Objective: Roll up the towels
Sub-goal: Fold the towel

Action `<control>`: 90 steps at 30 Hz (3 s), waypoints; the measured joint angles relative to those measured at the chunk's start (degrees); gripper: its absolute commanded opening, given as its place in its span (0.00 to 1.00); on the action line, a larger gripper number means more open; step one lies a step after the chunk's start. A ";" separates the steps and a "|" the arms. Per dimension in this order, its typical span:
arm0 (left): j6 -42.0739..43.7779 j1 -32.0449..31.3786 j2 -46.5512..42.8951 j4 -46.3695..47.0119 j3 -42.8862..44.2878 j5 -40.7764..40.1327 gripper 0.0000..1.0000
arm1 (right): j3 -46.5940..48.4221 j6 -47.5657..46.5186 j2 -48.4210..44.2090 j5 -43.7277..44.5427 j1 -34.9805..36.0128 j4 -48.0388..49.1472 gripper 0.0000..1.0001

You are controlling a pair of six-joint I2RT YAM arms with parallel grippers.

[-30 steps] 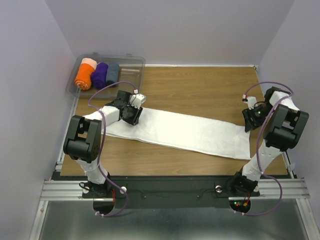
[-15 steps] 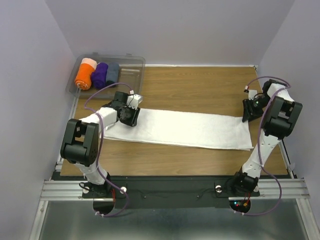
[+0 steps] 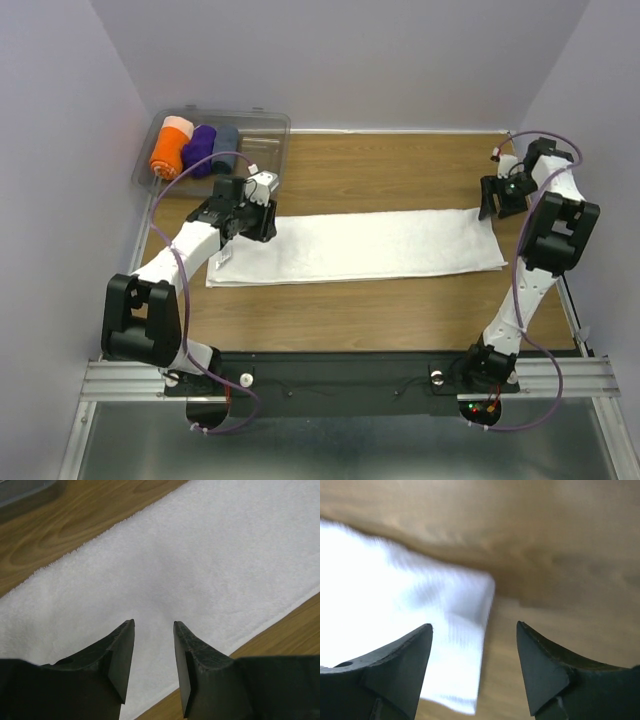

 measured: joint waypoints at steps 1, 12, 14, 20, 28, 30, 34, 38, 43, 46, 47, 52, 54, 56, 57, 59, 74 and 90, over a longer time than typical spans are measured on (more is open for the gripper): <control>-0.28 0.00 -0.61 0.11 0.00 0.15 0.49 | -1.31 0.04 -1.18 0.04 -0.55 -0.22 0.73; -0.74 0.02 -2.75 0.20 0.00 0.96 0.49 | -11.65 0.31 -5.95 -0.07 -6.69 -0.98 0.63; -0.74 0.02 -3.26 0.20 0.00 0.98 0.49 | -11.63 0.81 -5.75 -1.42 -6.49 -1.01 0.62; -0.70 0.02 -4.07 0.48 -0.04 0.98 0.49 | -11.61 1.79 -3.82 -4.26 -5.97 -1.09 0.56; -0.70 0.15 -4.44 1.03 -0.07 0.98 0.49 | -12.70 2.67 -3.56 -7.78 -6.29 -0.79 0.42; -0.70 0.31 -4.44 1.03 -0.07 0.98 0.49 | -13.16 2.64 -3.56 -9.09 -6.29 -0.81 0.37; -0.72 0.42 -4.44 1.03 -0.07 0.96 0.49 | -14.47 2.45 -3.58 -10.80 -6.29 -1.01 0.19; -0.72 0.57 -4.44 1.03 -0.07 1.01 0.49 | -15.23 2.27 -3.50 -11.61 -6.27 -1.44 0.00; -0.74 1.03 -4.44 1.01 -0.07 0.94 0.50 | -13.94 2.23 -3.37 -11.47 -6.29 -2.75 0.01; -0.81 1.66 -4.44 1.01 -0.07 0.94 0.50 | -9.62 2.21 -3.21 -11.34 -6.64 -4.76 0.00; -0.83 1.95 -4.44 1.01 -0.07 0.94 0.50 | -7.91 2.19 -3.10 -11.41 -6.80 -5.33 0.01; -0.94 2.95 -4.44 1.01 -0.07 0.94 0.50 | 3.43 0.74 -1.90 -11.72 -8.26 -9.38 0.01; -0.94 3.13 -4.44 1.03 -0.07 0.96 0.50 | 5.40 0.20 -1.88 -12.41 -8.70 -10.78 0.01; -0.94 3.15 -4.44 1.03 -0.07 0.98 0.50 | 5.64 -0.20 -1.88 -13.38 -8.92 -12.17 0.01; -0.94 3.15 -4.44 1.03 -0.07 1.01 0.50 | 5.38 -0.28 -1.88 -13.68 -8.96 -12.66 0.01; -0.94 3.23 -4.44 1.03 -0.07 1.09 0.50 | 3.93 -0.42 -1.92 -15.69 -8.68 -13.77 0.00; -1.25 4.63 -4.44 1.03 -0.07 2.84 0.51 | -3.02 4.44 -4.94 -26.10 5.55 -15.30 0.01; -1.25 4.90 -4.44 0.98 -0.07 3.32 0.51 | -16.74 20.31 -6.45 -29.35 19.69 1.55 0.01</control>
